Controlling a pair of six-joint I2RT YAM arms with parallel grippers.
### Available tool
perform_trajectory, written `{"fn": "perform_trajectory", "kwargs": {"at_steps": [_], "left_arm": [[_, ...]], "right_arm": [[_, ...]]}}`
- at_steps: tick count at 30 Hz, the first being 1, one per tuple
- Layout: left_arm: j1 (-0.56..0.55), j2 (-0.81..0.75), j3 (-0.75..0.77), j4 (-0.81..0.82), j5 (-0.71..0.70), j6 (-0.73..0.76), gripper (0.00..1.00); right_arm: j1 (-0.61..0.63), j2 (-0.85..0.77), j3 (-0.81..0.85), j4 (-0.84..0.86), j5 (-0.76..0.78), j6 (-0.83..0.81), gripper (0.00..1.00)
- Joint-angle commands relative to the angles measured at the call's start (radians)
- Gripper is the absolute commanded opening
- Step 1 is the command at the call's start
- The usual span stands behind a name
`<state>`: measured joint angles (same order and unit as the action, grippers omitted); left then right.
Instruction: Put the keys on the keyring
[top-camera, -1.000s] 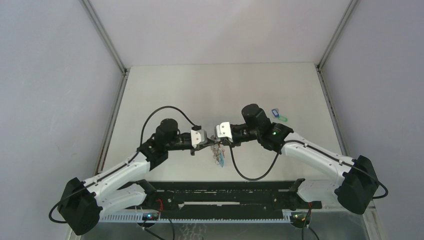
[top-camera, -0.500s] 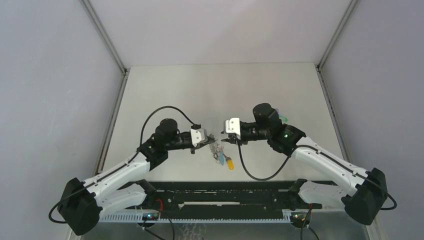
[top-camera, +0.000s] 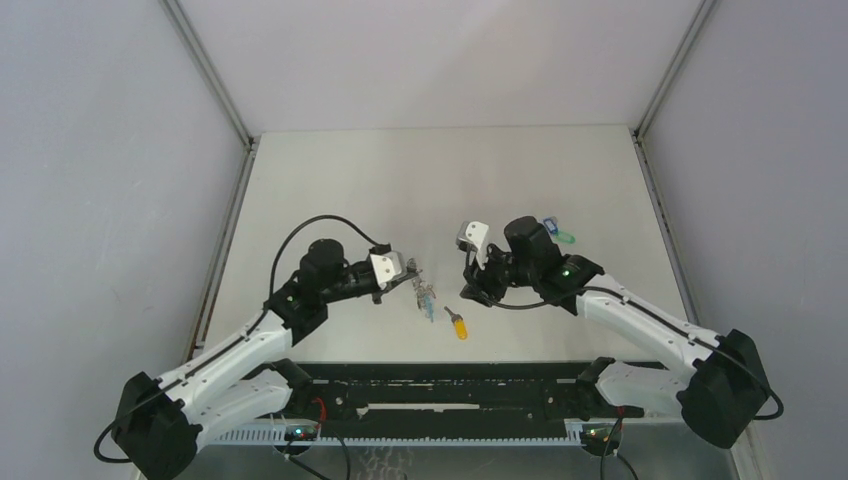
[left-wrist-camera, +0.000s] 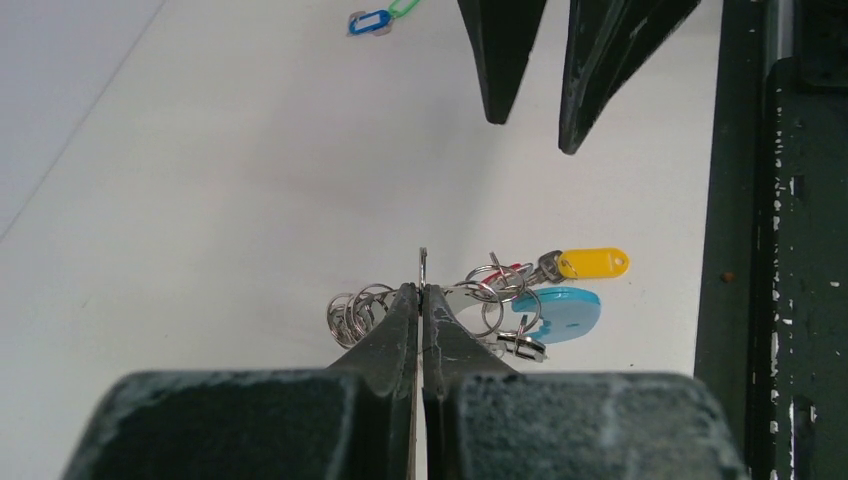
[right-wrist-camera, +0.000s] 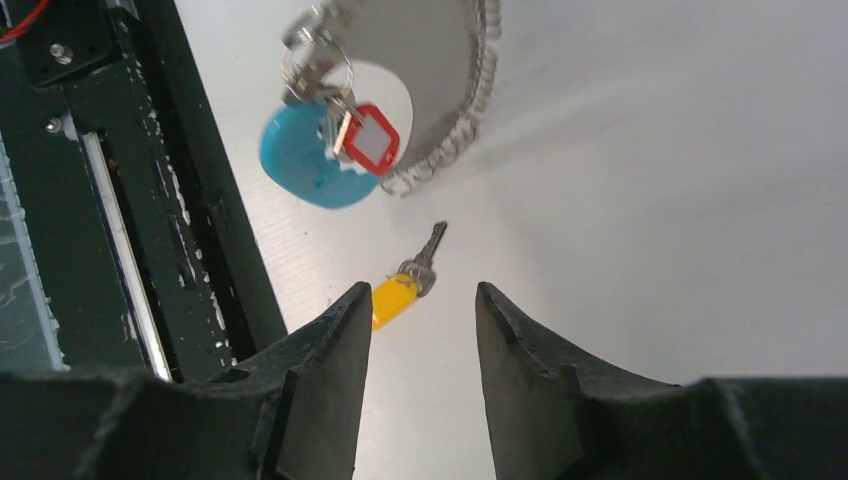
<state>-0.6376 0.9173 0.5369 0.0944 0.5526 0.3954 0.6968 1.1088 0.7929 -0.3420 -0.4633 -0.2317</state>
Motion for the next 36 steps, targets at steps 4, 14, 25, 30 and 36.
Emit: {"fn": "perform_trajectory", "kwargs": {"at_steps": [4,14,25,30,36], "left_arm": [[0.02,-0.054,-0.021,0.023,-0.074,0.008,0.0],[0.03,-0.055,-0.023,0.025,-0.092,-0.006,0.0],[0.034,-0.049,-0.023,0.024,-0.116,-0.004,0.0],[0.046,-0.044,-0.027,0.013,-0.138,0.009,0.0],[0.051,-0.042,-0.027,0.017,-0.127,0.011,0.0]], "right_arm": [[0.049,0.123,-0.018,-0.003,0.036,-0.008,0.42],[0.091,0.27,-0.019,0.042,0.036,-0.196,0.3],[0.111,0.347,0.028,0.023,-0.037,-0.325,0.32],[0.135,0.399,0.064,-0.014,-0.032,-0.347,0.31],[0.147,0.432,0.087,-0.028,-0.01,-0.357,0.28]]}}
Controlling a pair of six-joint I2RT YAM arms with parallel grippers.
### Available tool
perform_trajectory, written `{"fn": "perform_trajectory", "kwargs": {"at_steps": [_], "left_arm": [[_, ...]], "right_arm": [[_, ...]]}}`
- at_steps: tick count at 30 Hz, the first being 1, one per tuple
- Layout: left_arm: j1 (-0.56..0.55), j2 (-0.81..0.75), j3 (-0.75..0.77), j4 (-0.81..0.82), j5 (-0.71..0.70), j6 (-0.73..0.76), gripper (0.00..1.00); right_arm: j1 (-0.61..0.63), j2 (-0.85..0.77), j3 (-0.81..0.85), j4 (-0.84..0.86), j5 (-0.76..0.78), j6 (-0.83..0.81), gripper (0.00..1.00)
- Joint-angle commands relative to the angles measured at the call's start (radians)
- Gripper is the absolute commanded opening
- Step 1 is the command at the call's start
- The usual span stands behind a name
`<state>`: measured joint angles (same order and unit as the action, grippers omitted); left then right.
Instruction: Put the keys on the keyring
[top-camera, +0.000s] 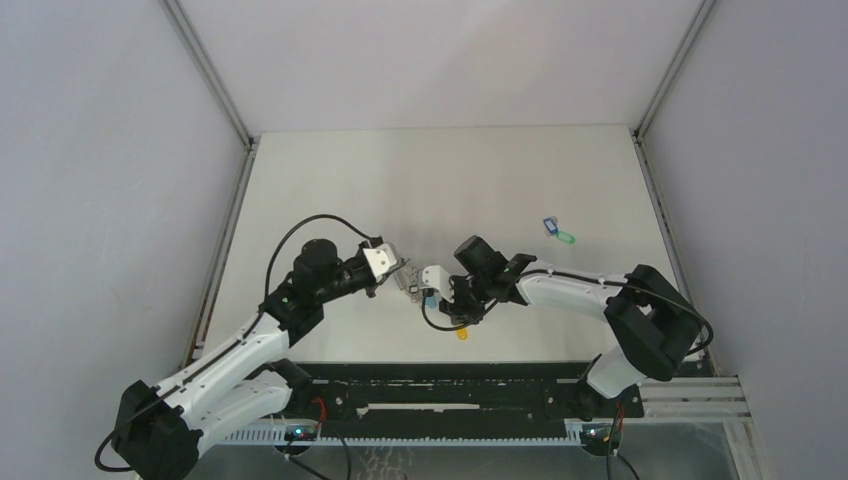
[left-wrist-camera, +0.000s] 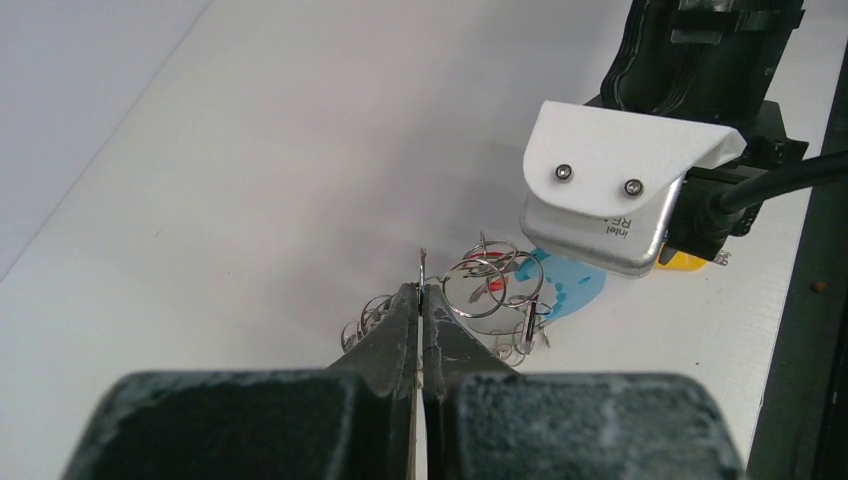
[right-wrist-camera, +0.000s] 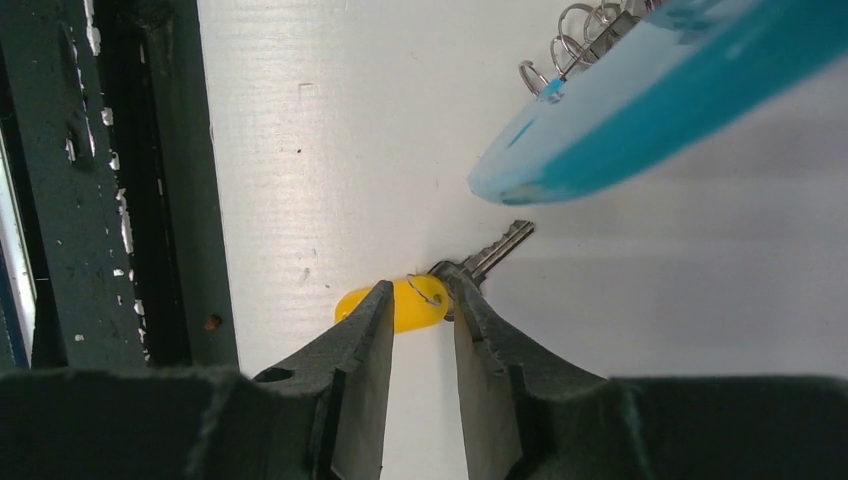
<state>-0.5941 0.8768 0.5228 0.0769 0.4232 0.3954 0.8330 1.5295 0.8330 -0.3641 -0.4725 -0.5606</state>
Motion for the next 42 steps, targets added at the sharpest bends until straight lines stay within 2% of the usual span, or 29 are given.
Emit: {"fn": "perform_trajectory", "kwargs": {"at_steps": [1,5,19,27,37,42], "left_arm": [[0.008,-0.001,-0.013,0.035,0.005,0.012,0.0],[0.009,-0.002,-0.012,0.034,0.004,0.011,0.0],[0.022,0.002,-0.017,0.035,-0.002,0.019,0.0],[0.023,-0.001,-0.015,0.034,0.007,0.016,0.0],[0.023,0.0,-0.014,0.032,0.017,0.014,0.0],[0.022,-0.001,-0.012,0.032,0.023,0.013,0.0]], "right_arm": [[0.012,0.016,0.05,-0.009,0.0,-0.028,0.28],[0.019,0.036,0.072,-0.048,0.01,-0.034,0.24],[0.035,0.059,0.093,-0.078,0.063,-0.033,0.24],[0.044,0.089,0.115,-0.095,0.075,-0.037,0.19],[0.047,0.104,0.119,-0.14,0.105,-0.024,0.18],[0.046,0.086,0.116,-0.117,0.092,-0.017,0.1]]}}
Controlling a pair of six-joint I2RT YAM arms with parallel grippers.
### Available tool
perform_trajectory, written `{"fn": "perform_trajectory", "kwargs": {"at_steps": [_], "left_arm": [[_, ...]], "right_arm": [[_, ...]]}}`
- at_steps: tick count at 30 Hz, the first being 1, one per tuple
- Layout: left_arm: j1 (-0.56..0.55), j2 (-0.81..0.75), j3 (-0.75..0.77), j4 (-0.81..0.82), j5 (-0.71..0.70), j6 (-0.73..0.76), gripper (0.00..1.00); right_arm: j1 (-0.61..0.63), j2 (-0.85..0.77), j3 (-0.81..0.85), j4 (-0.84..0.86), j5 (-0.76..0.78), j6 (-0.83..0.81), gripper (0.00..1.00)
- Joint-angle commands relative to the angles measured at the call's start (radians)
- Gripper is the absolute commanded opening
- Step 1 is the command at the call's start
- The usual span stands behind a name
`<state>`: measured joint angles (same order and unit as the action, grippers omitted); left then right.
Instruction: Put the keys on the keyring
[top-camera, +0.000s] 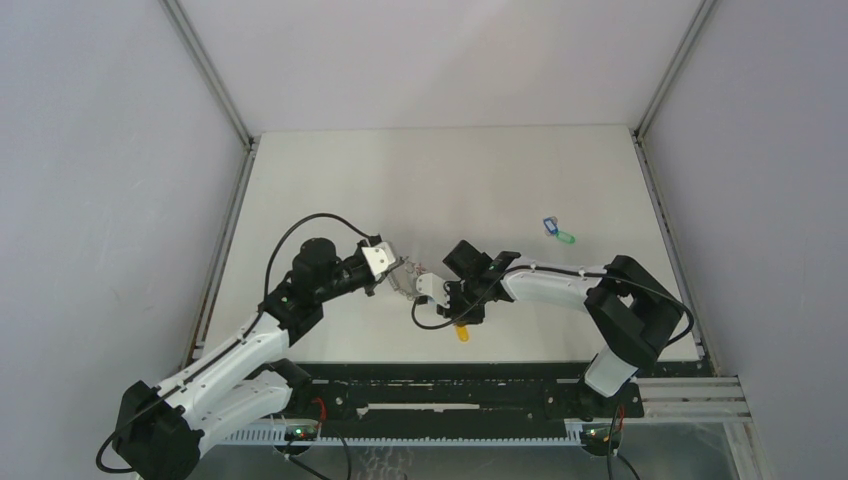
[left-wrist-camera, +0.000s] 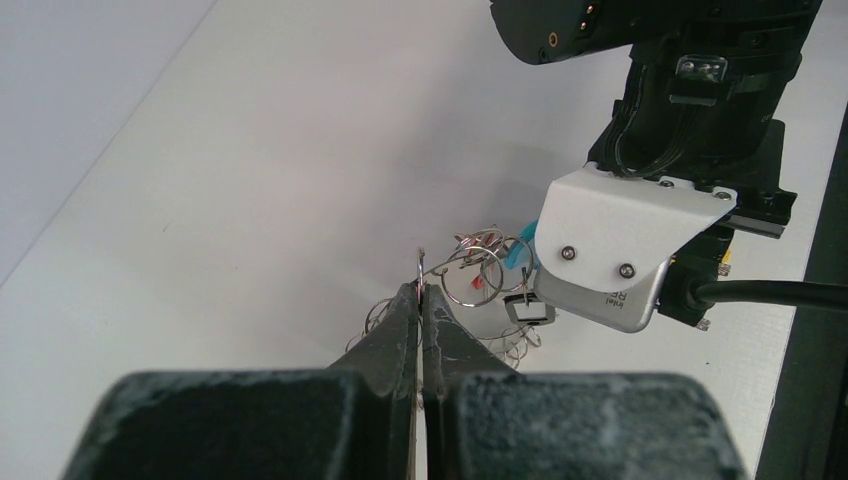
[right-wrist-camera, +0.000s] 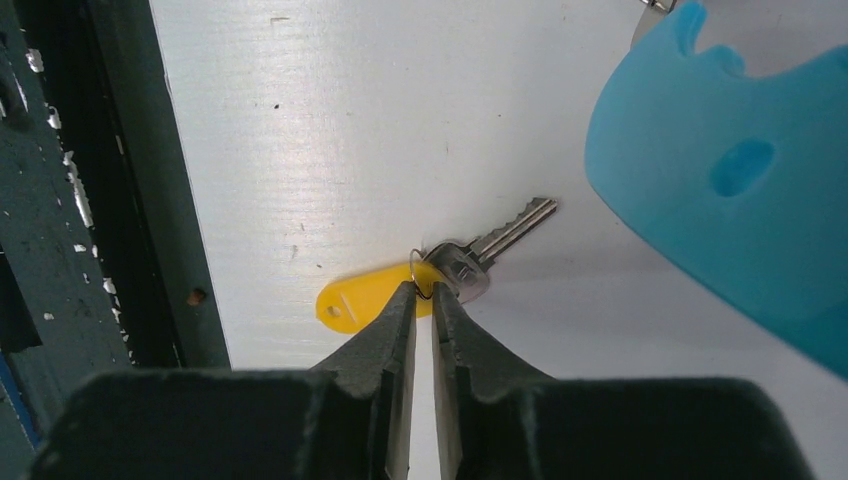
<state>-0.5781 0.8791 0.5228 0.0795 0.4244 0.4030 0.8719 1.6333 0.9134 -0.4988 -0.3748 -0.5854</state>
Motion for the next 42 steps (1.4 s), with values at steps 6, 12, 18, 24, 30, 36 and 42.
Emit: {"fn": "perform_trajectory", "kwargs": {"at_steps": [6,12,18,24,30,36,42], "left_arm": [[0.006,-0.003,-0.012,0.029,0.025,0.005,0.0],[0.007,-0.002,-0.012,0.031,0.028,0.003,0.0],[0.007,-0.001,-0.01,0.033,0.031,0.001,0.0],[0.007,0.0,-0.01,0.034,0.034,0.001,0.0],[0.007,0.003,-0.009,0.037,0.043,-0.001,0.0],[0.006,0.002,-0.008,0.043,0.056,-0.007,0.0],[0.007,0.012,-0.003,0.044,0.071,-0.013,0.0]], "right_arm": [[-0.008,-0.034,0.035,0.02,-0.009,0.061,0.0],[-0.035,-0.083,0.035,0.008,0.134,0.273,0.0],[-0.065,-0.134,0.003,-0.004,0.311,0.492,0.0],[-0.125,-0.131,-0.004,-0.039,0.394,0.632,0.0],[-0.178,-0.097,0.011,-0.044,0.378,0.68,0.0],[-0.198,-0.023,0.059,-0.07,0.376,0.698,0.0],[-0.21,0.032,0.116,-0.118,0.379,0.708,0.06]]}}
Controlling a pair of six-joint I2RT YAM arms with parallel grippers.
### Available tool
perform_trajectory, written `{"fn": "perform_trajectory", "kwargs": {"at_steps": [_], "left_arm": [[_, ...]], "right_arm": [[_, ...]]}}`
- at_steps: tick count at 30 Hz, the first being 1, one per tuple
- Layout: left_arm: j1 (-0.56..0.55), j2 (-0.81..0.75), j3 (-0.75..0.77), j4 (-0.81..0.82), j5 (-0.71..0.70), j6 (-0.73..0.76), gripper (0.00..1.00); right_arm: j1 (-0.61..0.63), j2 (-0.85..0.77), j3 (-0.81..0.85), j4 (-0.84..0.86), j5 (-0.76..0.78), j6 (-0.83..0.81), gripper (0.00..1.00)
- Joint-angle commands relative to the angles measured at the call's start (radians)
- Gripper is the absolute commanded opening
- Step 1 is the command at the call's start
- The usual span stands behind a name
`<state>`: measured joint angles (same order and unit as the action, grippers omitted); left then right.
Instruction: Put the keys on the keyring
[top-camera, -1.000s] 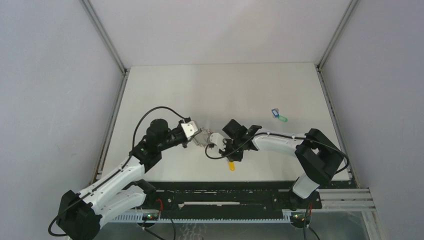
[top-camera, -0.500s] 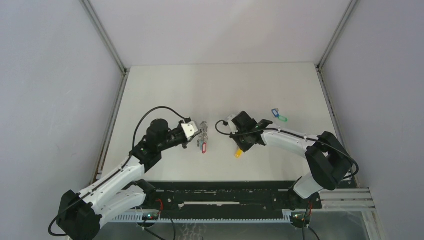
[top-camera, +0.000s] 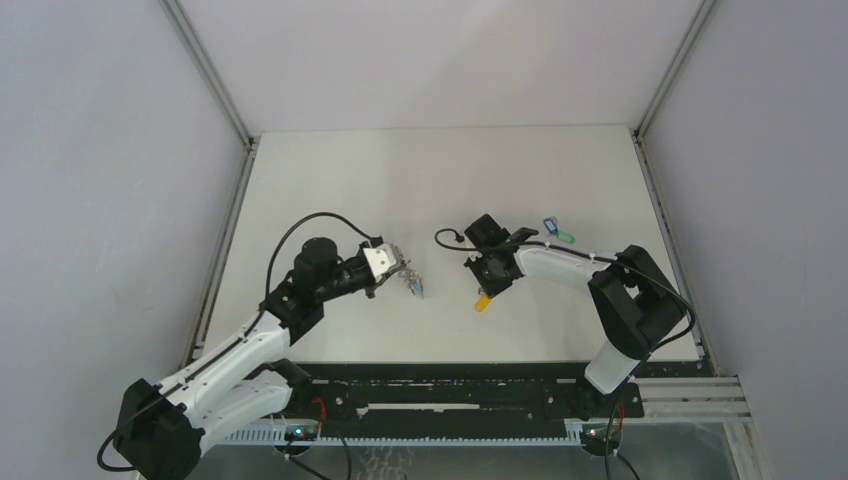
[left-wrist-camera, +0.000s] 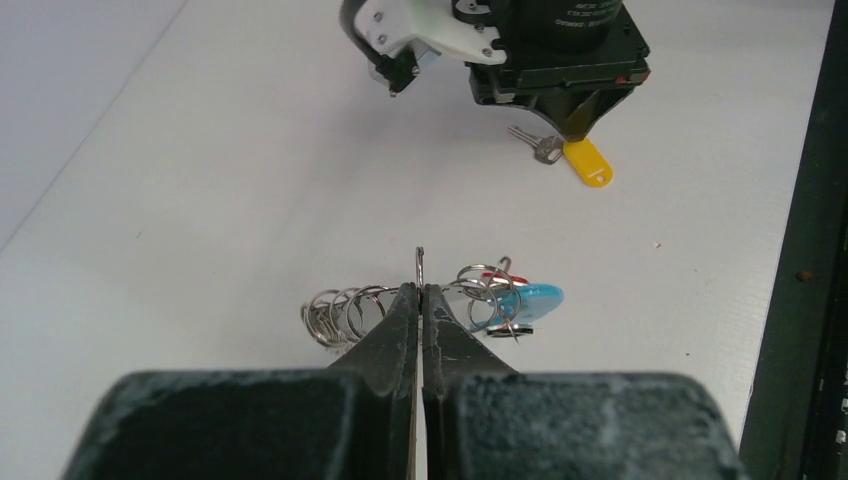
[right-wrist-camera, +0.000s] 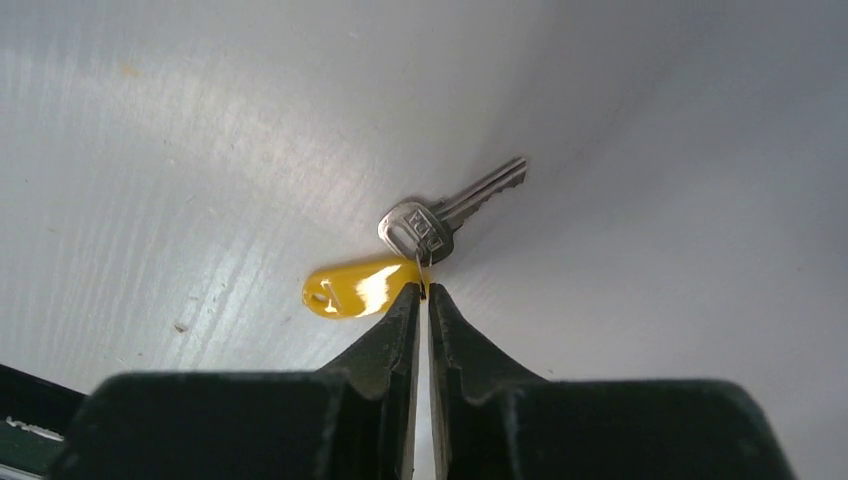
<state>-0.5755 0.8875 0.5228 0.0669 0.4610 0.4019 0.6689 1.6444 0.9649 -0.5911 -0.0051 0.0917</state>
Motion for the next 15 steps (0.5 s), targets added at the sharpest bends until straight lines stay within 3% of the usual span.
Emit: {"fn": "perform_trajectory", "kwargs": {"at_steps": [1,3,8,15], "left_arm": [[0.004,0.004,-0.002,0.054,0.034,-0.012,0.0],[0.005,0.001,-0.003,0.054,0.037,-0.013,0.0],[0.004,-0.001,-0.002,0.059,0.043,-0.017,0.0],[0.003,-0.006,-0.003,0.06,0.049,-0.026,0.0]], "right_arm": [[-0.008,0.022,0.071,-0.031,0.011,0.033,0.08],[-0.007,0.003,0.074,-0.029,0.022,0.037,0.13],[-0.003,-0.086,0.045,0.006,0.039,0.04,0.45],[-0.008,-0.2,-0.082,0.135,0.024,0.035,0.47]]}}
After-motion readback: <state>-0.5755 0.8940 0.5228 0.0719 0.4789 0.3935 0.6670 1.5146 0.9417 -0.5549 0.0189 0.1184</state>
